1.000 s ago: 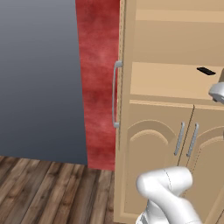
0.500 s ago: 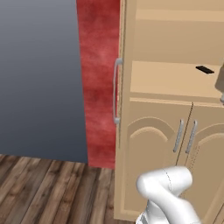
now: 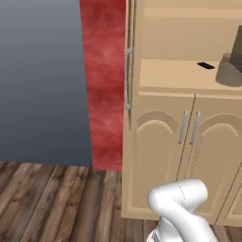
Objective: Pick the jar and candle from the dining table and place them in the open cabinet. Close the cabinet after placing the objects.
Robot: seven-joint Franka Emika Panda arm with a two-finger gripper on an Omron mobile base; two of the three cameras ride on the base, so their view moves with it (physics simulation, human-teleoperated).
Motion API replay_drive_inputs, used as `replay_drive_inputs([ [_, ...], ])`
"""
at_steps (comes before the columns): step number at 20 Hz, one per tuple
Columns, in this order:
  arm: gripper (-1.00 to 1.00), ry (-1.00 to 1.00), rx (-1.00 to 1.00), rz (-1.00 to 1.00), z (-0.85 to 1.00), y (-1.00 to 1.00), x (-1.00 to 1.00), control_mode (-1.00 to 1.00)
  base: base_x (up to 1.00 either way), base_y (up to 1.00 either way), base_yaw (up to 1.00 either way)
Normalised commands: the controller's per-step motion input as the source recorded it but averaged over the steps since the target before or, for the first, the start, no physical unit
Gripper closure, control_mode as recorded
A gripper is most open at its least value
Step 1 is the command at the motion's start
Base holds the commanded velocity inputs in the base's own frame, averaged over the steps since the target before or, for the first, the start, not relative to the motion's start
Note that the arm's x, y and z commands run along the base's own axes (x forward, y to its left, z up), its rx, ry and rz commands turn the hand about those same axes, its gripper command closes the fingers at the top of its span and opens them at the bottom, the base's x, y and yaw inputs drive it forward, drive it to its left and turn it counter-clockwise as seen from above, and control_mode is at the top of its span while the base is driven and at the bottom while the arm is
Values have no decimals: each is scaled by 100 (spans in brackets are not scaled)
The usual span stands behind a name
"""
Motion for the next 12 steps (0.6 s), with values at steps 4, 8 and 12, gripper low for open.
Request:
replay_drive_inputs([
  [4,-100,0,0,0,0,0,0,100,-37,26,-39],
  [8,-100,0,0,0,0,0,0,100,-48,14,-47],
  [12,-100,0,0,0,0,0,0,100,-57,0,-56],
])
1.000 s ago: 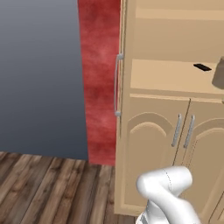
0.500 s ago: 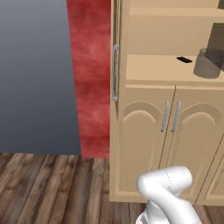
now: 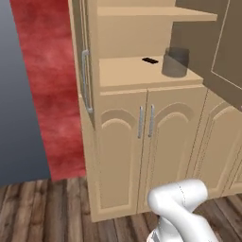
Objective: Pick the jar and candle from the dining table and place them in the open cabinet. Close the cabinet after placing the objects.
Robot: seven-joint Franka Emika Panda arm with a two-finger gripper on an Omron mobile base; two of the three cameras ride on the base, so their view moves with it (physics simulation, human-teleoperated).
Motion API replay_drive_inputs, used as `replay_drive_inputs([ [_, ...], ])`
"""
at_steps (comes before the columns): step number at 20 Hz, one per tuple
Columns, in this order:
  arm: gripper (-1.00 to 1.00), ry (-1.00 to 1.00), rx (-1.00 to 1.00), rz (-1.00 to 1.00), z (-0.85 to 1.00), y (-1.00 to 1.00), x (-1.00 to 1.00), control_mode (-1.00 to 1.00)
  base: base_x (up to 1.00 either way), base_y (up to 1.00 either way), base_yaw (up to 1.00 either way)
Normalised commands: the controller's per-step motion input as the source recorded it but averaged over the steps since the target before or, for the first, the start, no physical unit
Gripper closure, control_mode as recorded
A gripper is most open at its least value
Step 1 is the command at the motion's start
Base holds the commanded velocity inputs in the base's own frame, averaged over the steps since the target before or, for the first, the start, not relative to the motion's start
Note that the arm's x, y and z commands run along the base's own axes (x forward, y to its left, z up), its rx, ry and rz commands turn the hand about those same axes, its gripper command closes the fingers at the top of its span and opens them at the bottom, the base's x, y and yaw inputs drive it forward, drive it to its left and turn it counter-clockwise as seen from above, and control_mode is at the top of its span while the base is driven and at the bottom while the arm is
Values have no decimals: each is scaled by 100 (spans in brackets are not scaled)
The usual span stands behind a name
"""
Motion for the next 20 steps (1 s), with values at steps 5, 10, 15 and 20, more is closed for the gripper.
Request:
replay_drive_inputs([
  [5,-100,0,0,0,0,0,0,100,-55,0,-59],
  [10,-100,0,0,0,0,0,0,100,-55,-1,-57],
  [15,-100,0,0,0,0,0,0,100,-55,-19,-52],
  [20,-100,0,0,0,0,0,0,100,-41,-36,-49],
])
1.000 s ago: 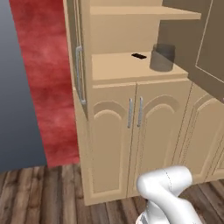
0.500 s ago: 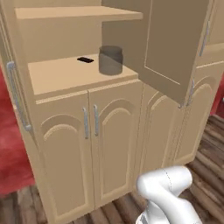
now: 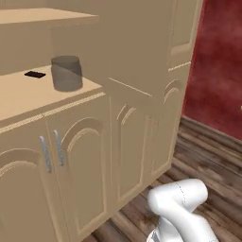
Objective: Pick the jar and candle from the dining table and place them in the open cabinet. Close the cabinet after placing the objects.
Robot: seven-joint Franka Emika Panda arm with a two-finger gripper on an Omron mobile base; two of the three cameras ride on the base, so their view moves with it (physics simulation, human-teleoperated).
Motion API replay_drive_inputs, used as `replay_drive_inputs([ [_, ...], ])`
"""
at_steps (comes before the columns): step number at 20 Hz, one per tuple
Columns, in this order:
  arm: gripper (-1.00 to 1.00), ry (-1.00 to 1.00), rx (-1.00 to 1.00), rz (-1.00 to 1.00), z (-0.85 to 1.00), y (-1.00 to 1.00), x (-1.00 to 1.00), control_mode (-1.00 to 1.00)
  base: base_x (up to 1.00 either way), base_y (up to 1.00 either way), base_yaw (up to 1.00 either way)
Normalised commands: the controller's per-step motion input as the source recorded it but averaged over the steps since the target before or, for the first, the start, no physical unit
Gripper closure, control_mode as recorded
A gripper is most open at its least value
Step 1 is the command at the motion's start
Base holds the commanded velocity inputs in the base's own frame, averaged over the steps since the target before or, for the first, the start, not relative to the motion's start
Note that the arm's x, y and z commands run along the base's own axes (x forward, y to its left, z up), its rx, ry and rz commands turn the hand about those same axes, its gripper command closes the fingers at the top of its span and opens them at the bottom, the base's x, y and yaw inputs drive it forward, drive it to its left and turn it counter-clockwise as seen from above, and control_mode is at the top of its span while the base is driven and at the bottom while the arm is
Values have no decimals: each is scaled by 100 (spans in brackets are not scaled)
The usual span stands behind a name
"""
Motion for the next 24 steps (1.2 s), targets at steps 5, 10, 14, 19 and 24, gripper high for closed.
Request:
replay_drive_inputs([
  [5,-100,0,0,0,0,0,0,100,-8,-34,-42],
  [10,-100,0,0,0,0,0,0,100,31,-29,-37],
  [14,-100,0,0,0,0,0,0,100,59,-21,-41],
  [19,-100,0,0,0,0,0,0,100,75,0,-46],
  [24,-100,0,0,0,0,0,0,100,76,0,-52],
])
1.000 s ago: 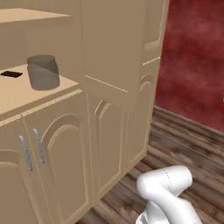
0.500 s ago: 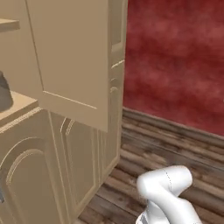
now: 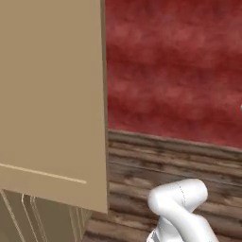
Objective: Pick the jar and candle from the dining table and place them in the open cabinet. Close the cabinet after placing the objects.
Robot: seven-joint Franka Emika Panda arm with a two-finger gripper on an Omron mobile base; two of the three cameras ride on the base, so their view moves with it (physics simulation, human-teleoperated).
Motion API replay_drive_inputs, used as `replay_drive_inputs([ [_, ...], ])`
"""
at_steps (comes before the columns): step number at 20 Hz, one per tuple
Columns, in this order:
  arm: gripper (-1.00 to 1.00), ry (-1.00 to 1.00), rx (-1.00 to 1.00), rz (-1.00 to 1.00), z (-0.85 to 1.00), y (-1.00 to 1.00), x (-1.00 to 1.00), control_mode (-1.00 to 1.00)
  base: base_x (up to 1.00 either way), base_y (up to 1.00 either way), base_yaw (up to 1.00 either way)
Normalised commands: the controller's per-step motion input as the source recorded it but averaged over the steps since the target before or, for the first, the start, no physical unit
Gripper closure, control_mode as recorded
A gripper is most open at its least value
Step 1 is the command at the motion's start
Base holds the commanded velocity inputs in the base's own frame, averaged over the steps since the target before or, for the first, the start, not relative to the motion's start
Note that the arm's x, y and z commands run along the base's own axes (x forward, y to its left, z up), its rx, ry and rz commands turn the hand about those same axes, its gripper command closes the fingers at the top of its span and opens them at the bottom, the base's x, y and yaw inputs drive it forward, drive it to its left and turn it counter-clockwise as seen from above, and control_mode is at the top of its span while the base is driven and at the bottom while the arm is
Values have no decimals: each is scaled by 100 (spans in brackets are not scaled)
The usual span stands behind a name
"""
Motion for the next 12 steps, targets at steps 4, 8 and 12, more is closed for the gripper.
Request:
replay_drive_inputs([
  [4,-100,0,0,0,0,0,0,100,68,-1,-54],
  [8,-100,0,0,0,0,0,0,100,78,-14,-39],
  [12,-100,0,0,0,0,0,0,100,91,-30,-25],
])
